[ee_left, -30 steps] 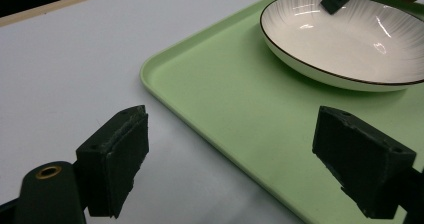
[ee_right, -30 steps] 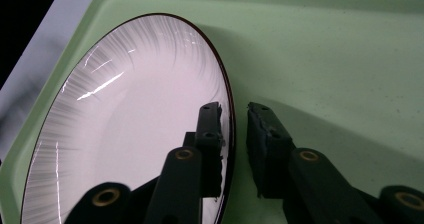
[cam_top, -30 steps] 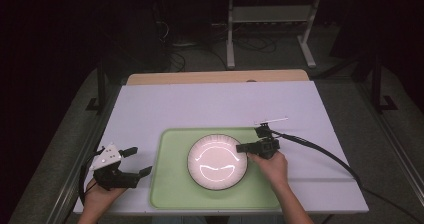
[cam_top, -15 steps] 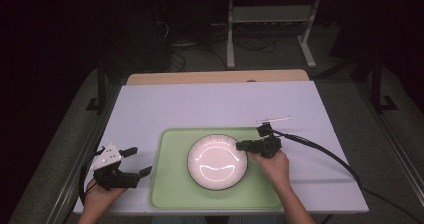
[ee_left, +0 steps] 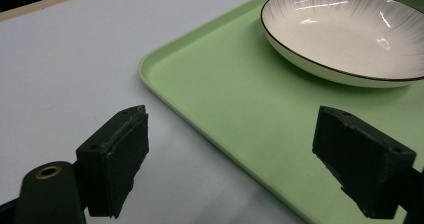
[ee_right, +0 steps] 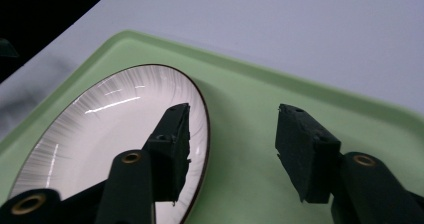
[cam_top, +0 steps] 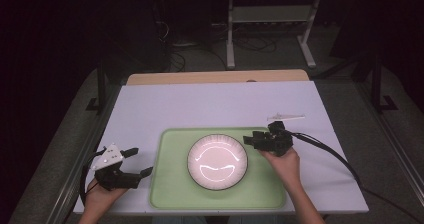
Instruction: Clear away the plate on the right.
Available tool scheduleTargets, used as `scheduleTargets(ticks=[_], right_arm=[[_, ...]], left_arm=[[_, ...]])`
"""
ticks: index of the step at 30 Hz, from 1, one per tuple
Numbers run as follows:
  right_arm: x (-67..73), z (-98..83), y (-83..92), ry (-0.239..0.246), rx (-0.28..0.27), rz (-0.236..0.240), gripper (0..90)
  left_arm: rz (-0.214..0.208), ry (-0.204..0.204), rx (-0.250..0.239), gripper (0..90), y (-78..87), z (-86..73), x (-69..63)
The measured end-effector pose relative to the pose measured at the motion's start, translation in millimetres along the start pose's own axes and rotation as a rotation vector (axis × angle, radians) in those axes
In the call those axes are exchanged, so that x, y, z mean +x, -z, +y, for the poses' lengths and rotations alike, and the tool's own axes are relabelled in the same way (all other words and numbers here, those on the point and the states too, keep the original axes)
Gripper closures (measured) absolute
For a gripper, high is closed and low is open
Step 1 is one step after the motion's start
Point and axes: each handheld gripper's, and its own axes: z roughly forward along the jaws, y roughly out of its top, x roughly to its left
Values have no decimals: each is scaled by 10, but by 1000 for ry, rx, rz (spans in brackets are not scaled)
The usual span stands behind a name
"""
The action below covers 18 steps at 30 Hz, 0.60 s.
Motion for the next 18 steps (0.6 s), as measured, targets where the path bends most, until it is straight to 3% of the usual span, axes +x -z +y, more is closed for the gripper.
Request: scheduleTargets(ticks=[1,3,10,18], right_arm=[[3,11,53,39,-21,-19,424],[2,14,72,53,-29,-27,411],[7,41,245,171,-98,-93,301],[24,26,374,262,-126,-136,222]], left_arm=[[0,0,1,147,-2,1,-3],[0,0,1,147,-6,2,-11],[0,-3,7,147,-18,2,-18],[2,-3,9,147,-19,-1,-18]])
